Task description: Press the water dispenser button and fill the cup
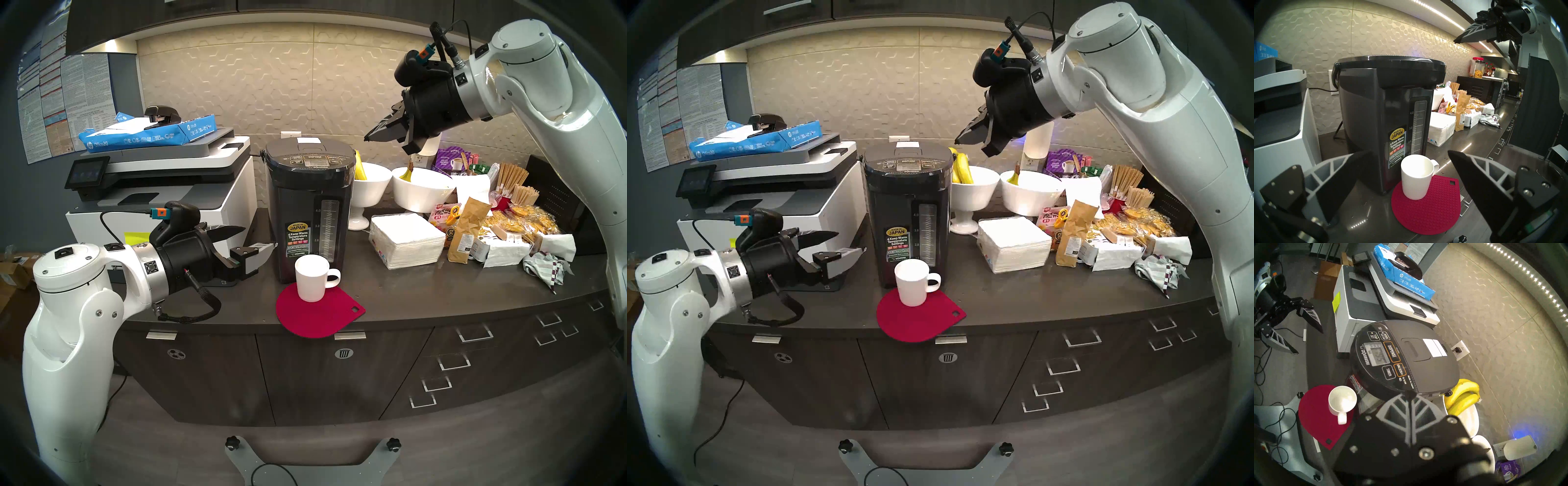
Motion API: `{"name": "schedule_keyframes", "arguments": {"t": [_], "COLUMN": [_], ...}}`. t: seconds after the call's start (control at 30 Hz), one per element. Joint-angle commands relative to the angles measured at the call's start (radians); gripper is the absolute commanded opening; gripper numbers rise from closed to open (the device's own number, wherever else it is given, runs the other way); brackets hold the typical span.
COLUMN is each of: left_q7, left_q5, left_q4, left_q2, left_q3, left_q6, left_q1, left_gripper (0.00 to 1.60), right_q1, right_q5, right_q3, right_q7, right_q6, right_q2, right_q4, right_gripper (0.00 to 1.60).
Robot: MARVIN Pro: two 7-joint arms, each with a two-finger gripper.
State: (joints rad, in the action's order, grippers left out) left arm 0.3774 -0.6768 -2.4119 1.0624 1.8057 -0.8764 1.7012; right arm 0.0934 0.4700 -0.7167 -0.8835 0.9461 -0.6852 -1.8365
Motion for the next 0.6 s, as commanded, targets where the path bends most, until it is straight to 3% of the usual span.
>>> {"name": "schedule_keyframes", "arguments": {"t": [0.0, 0.57], "left_q7": [-0.001, -0.002], "left_q5": [0.0, 0.0], "left_q4": [-0.015, -0.016], "left_q2": [0.002, 0.002], "left_q3": [0.001, 0.001], "left_q6": [0.001, 0.001], "left_q1": [-0.001, 0.0], "left_gripper": [1.6, 1.6], "right_q1": [-0.071, -0.075], "right_q5": [0.019, 0.072], "right_q3": [0.006, 0.034], "right_q7": [-0.081, -0.013], "right_q6": [0.007, 0.014], "right_q2": [-0.017, -0.033], "right_q4": [0.002, -0.009], "right_gripper": [0.0, 0.0]}}
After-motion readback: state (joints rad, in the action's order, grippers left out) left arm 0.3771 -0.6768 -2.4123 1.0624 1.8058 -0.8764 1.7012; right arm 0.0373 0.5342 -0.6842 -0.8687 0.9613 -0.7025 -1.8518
